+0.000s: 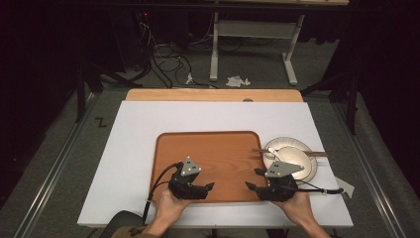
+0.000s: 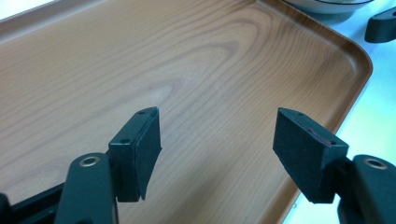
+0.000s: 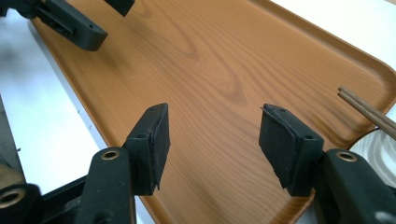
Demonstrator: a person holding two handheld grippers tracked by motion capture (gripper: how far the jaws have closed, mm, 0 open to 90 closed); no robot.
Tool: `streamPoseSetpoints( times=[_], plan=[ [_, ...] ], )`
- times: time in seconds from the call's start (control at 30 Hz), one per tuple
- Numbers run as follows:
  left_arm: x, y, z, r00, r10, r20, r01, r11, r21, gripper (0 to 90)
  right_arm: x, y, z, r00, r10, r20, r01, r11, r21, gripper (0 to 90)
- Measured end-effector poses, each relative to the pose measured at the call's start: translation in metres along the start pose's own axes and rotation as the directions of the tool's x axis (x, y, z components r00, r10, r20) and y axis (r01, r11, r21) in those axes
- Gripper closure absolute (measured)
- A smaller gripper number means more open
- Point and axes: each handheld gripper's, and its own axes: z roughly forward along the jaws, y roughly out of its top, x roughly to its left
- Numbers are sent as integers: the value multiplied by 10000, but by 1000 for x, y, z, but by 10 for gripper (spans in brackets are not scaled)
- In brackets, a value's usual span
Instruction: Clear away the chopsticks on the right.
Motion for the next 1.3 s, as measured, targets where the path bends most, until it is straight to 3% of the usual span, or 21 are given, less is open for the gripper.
streamPoseSetpoints(
  times=[1.3],
  plan=[
    [1, 1, 0, 9999, -91, -43, 91, 9999, 82, 311, -6, 0, -13, 9997, 239, 84, -237, 9994, -232, 432]
  ],
)
